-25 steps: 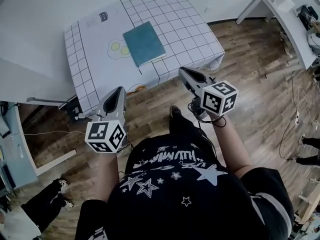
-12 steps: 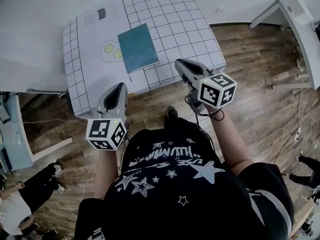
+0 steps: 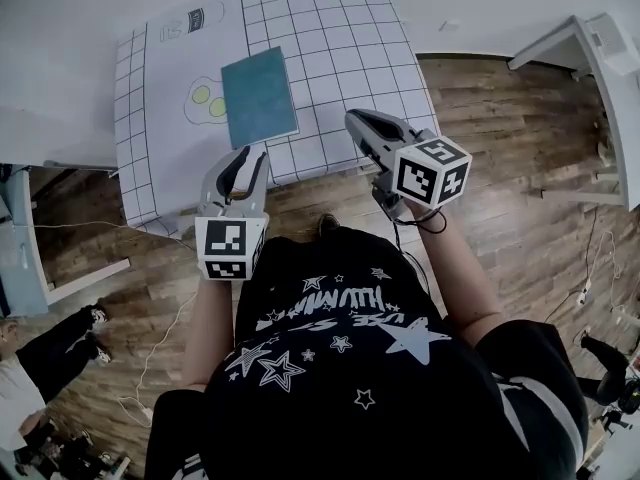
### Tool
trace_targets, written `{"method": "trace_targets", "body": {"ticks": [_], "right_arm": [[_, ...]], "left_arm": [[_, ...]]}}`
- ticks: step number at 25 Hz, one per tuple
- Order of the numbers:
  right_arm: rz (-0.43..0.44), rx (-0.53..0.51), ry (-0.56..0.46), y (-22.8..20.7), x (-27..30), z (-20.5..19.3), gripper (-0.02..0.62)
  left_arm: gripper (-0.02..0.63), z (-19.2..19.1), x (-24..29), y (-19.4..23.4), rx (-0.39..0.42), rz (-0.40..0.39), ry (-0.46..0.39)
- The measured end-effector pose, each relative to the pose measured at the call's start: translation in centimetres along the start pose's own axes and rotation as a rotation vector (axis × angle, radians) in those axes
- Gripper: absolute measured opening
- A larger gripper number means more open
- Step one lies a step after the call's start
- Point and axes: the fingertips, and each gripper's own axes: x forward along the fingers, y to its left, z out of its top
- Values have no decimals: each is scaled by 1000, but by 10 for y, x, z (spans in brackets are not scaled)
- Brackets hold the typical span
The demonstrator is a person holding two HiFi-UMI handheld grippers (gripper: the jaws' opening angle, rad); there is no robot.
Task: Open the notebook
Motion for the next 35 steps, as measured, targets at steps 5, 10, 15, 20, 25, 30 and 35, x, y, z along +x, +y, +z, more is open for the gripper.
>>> {"method": "trace_targets", "body": {"ticks": [5,10,15,20,25,30,35], "right_arm": [[13,31,17,-15,1,-7,17],[0,77,31,-36,-2,-19,17],[-17,120,36,-54,-5,-29,17],[-31,150,33,-67,-9,-32,17],[-40,167,36,-74,-11,-36,17],[-40,173,42,-78,-10,-39,17],[-28,183,33,-78,-8,-37,17]], "left_arm": [[218,-23,33,-6,141,58,99],[255,-41,72,-18,332,85,183],[278,-55,101,-22,407,116,249],[281,-62,120,-19,430,173,308],[278,-67,130,-10,461,220,363],[267,-78,134,-8,517,264,408],[264,-78,131,-9,514,301,421]]}}
